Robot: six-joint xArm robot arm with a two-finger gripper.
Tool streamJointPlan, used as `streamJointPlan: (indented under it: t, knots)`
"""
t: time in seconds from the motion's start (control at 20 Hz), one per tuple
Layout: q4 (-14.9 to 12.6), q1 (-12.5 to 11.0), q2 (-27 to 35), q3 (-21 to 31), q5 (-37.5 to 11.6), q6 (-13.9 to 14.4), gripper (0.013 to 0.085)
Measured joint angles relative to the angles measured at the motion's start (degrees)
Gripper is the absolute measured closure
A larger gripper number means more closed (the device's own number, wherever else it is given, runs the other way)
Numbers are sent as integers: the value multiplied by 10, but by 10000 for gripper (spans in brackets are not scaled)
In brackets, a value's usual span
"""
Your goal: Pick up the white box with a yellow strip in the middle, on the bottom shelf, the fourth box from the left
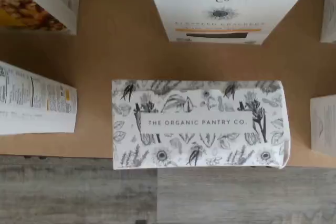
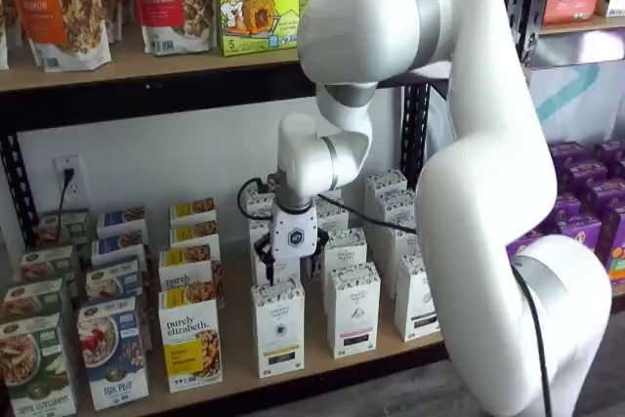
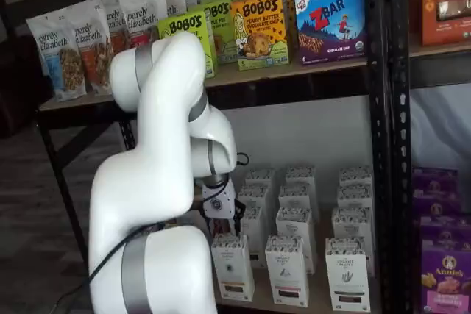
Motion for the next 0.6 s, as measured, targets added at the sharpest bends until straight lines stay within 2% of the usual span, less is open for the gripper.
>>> streamJointPlan:
  t: [0.45, 0.6]
  knots:
    - [20, -10, 23, -37, 16, -27, 130]
    - [20, -11, 26, -43, 20, -28, 130]
